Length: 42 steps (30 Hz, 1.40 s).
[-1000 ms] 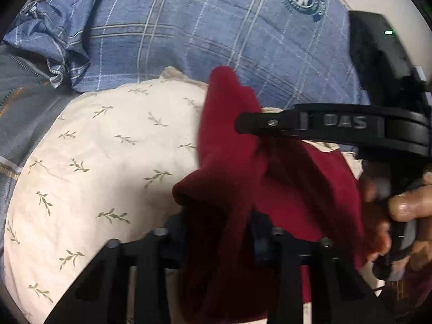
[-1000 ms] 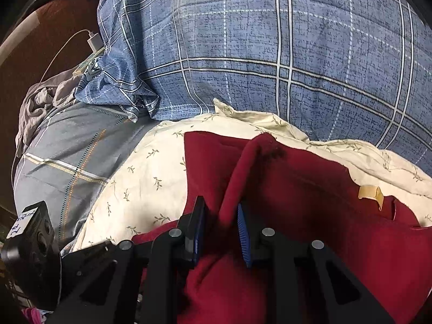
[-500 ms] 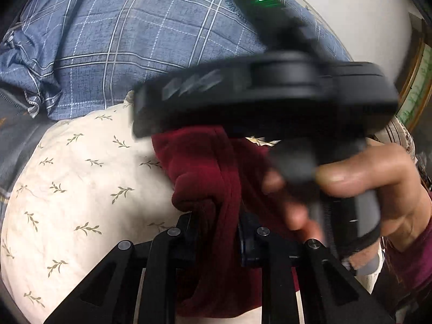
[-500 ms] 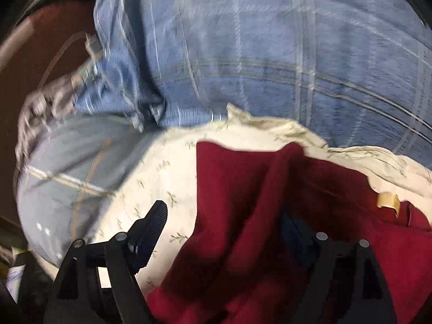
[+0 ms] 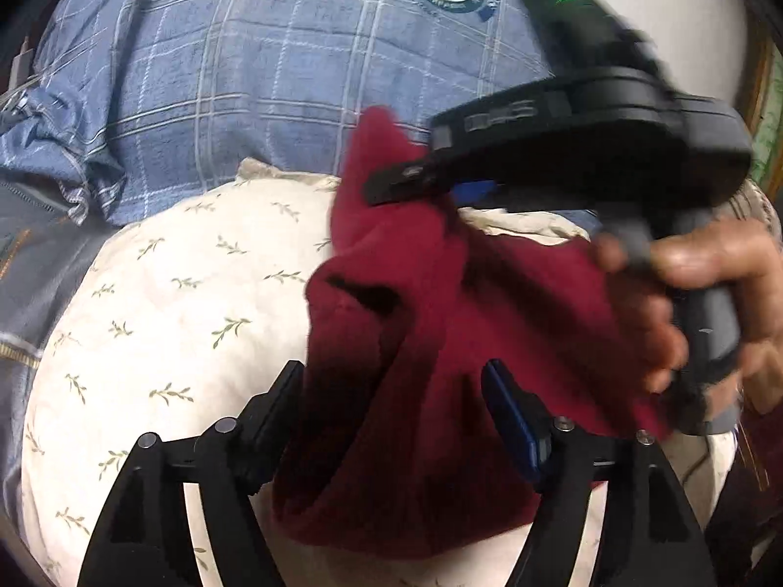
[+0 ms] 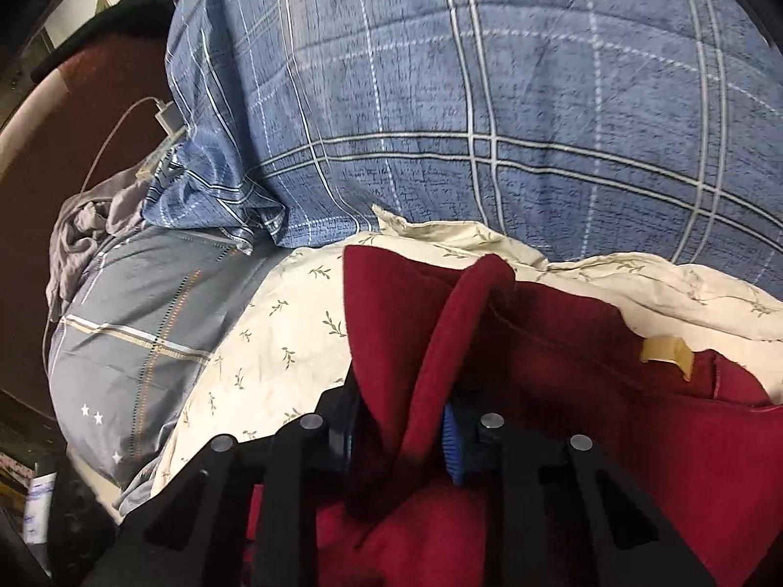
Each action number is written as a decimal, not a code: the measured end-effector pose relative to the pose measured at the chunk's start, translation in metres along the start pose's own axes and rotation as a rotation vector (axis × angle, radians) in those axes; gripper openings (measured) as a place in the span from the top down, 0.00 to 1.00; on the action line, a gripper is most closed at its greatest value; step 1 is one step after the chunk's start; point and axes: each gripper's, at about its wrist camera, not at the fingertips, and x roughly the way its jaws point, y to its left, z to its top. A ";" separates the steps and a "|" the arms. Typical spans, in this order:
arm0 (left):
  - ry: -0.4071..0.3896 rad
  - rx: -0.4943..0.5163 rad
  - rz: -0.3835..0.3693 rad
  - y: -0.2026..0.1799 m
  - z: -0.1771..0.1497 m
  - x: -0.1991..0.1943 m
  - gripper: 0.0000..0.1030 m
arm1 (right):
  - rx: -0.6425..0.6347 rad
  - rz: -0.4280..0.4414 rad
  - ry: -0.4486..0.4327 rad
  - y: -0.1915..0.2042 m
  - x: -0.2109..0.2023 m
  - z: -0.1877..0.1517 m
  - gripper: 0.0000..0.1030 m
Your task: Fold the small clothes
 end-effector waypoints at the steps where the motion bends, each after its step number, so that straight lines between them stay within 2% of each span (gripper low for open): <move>1: -0.002 -0.026 -0.019 0.000 0.001 -0.001 0.70 | -0.006 0.000 -0.007 -0.003 -0.005 -0.002 0.77; 2: 0.002 -0.068 -0.046 0.000 0.005 -0.003 0.79 | -0.009 -0.002 -0.012 -0.004 -0.008 -0.003 0.78; 5: -0.037 -0.112 -0.083 -0.006 0.013 -0.016 0.82 | -0.006 -0.002 -0.027 -0.017 -0.026 -0.006 0.79; 9: -0.054 -0.045 -0.114 -0.043 0.023 -0.030 0.84 | -0.012 0.004 -0.067 -0.035 -0.066 -0.004 0.79; 13: -0.035 0.044 -0.175 -0.097 0.038 -0.028 0.85 | -0.027 -0.049 -0.123 -0.062 -0.114 -0.009 0.80; 17: -0.014 0.147 -0.216 -0.148 0.048 -0.011 0.85 | 0.028 -0.098 -0.163 -0.109 -0.157 -0.030 0.80; 20: 0.017 0.195 -0.246 -0.183 0.045 0.008 0.85 | 0.081 -0.125 -0.169 -0.144 -0.172 -0.051 0.81; 24: 0.073 0.234 -0.244 -0.210 0.033 0.041 0.85 | 0.137 -0.175 -0.159 -0.181 -0.173 -0.075 0.81; 27: 0.125 0.249 -0.204 -0.218 0.026 0.073 0.84 | 0.188 -0.207 -0.129 -0.203 -0.156 -0.087 0.81; 29: 0.159 0.257 -0.193 -0.222 0.023 0.081 0.79 | 0.203 -0.218 -0.105 -0.209 -0.141 -0.093 0.81; 30: 0.172 0.257 -0.194 -0.224 0.025 0.084 0.71 | 0.212 -0.220 -0.106 -0.211 -0.138 -0.097 0.75; 31: 0.184 0.256 -0.199 -0.224 0.025 0.083 0.58 | 0.224 -0.221 -0.115 -0.212 -0.139 -0.099 0.72; 33: 0.205 0.260 -0.230 -0.225 0.030 0.067 0.42 | 0.261 -0.219 -0.139 -0.213 -0.150 -0.103 0.60; 35: 0.200 0.263 -0.245 -0.217 0.034 0.047 0.42 | 0.310 -0.176 -0.161 -0.215 -0.168 -0.111 0.53; 37: 0.161 0.270 -0.243 -0.201 0.039 0.019 0.38 | 0.310 -0.112 -0.189 -0.202 -0.188 -0.118 0.48; 38: 0.135 0.269 -0.215 -0.192 0.042 0.010 0.36 | 0.292 -0.098 -0.190 -0.194 -0.192 -0.119 0.45; 40: 0.076 0.266 -0.106 -0.170 0.045 -0.004 0.32 | 0.226 -0.087 -0.179 -0.172 -0.199 -0.125 0.39; 41: 0.059 0.272 -0.053 -0.163 0.046 -0.007 0.32 | 0.202 -0.101 -0.161 -0.162 -0.198 -0.127 0.34; 42: 0.062 0.266 -0.004 -0.155 0.047 -0.006 0.32 | 0.189 -0.125 -0.141 -0.154 -0.195 -0.130 0.34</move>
